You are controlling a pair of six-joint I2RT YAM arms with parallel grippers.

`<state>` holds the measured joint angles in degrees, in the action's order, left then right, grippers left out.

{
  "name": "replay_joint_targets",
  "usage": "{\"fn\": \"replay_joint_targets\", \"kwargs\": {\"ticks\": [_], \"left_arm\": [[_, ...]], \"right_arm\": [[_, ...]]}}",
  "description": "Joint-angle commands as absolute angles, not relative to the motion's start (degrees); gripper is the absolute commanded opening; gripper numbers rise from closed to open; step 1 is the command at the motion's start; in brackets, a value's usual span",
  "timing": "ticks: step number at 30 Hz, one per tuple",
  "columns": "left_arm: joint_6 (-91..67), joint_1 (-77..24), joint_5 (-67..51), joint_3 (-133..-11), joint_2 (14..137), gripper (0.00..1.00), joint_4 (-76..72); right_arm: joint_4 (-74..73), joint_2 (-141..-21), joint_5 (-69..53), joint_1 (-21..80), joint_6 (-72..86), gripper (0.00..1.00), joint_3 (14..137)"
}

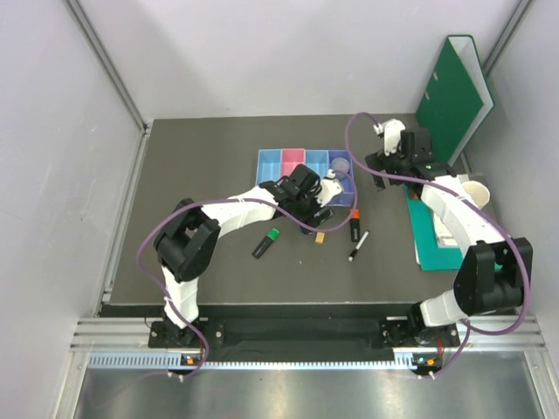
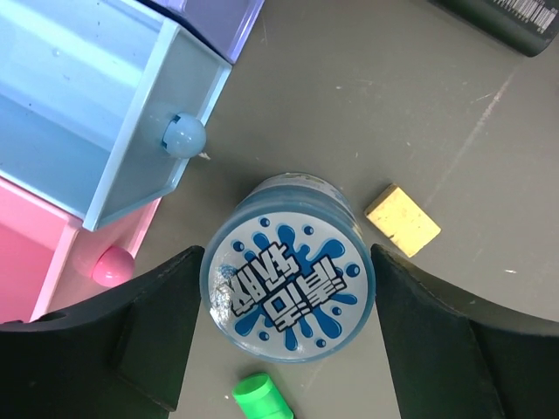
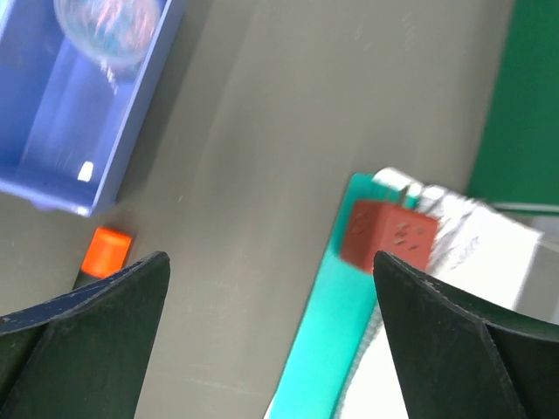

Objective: Sort the stationery into containers
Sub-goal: Pick up the stationery from the center of the board.

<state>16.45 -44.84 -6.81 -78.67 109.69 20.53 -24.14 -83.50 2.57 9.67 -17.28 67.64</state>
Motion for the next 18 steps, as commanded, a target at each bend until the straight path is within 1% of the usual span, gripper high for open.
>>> {"fn": "replay_joint_targets", "kwargs": {"ticks": [1, 2, 3, 4, 7, 8, 10, 13, 18], "left_arm": [[15.8, -44.5, -9.4, -81.2, 109.9, 0.79, 18.4], [15.7, -44.5, -9.8, -81.0, 110.0, 0.77, 18.4], [15.5, -44.5, -9.8, -80.9, 110.2, 0.73, 18.1], [15.4, -44.5, -9.8, -80.8, 110.3, 0.64, 17.9], [14.7, -44.5, -9.8, -80.8, 110.5, 0.49, 17.5], [14.5, -44.5, -9.8, -80.9, 110.5, 0.40, 17.5], [14.2, -44.5, -9.1, -81.2, 110.0, 0.33, 18.1], [13.8, -44.1, -8.1, -83.0, 108.6, 0.30, 20.3], [13.0, -42.3, -5.8, -85.7, 104.9, 0.29, 25.0]], "right_arm": [[-25.8, -82.3, -1.6, 9.8, -15.6, 1.00, 64.8], [-26.3, -82.4, -2.4, 9.7, -15.5, 1.00, 64.4], [-26.9, -82.7, -3.7, 9.7, -15.2, 1.00, 64.0], [-27.2, -82.7, -4.6, 9.8, -14.5, 1.00, 63.1], [-27.6, -82.5, -7.1, 9.8, -13.3, 1.00, 61.0], [-27.6, -82.4, -7.4, 10.0, -12.9, 0.99, 60.5], [-26.7, -82.0, -7.6, 10.4, -11.5, 0.98, 58.6], [-25.4, -81.4, -7.6, 11.8, -9.3, 0.95, 56.3], [-23.7, -81.5, -7.0, 15.5, -6.7, 0.91, 54.6]]}}
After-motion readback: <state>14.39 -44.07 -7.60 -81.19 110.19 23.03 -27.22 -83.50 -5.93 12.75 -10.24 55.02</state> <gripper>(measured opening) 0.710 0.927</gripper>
